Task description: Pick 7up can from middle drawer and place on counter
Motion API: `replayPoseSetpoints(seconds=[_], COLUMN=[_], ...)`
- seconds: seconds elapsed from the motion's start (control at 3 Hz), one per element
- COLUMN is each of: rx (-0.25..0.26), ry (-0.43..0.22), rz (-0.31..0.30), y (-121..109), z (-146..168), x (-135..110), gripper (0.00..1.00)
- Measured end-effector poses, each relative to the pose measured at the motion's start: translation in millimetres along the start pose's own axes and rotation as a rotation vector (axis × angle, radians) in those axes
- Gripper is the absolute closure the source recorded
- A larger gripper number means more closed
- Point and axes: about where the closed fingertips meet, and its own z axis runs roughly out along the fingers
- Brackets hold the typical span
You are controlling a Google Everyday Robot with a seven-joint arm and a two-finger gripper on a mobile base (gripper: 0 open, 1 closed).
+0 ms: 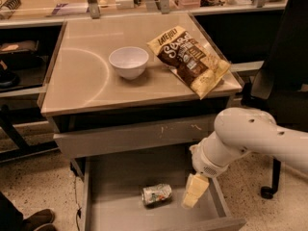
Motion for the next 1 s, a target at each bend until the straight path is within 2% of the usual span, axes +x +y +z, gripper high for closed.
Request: replayPoseSetpoints(seconds=[0.33, 0.67, 1.0], rx=[-0.006, -0.022, -0.014], ry=[-0.001, -0.042, -0.071], rz=[0.003, -0.022, -0.088], y=[0, 2, -5], z=[3, 26, 63], x=[1, -7, -26], gripper=[0.0, 0.0, 0.0])
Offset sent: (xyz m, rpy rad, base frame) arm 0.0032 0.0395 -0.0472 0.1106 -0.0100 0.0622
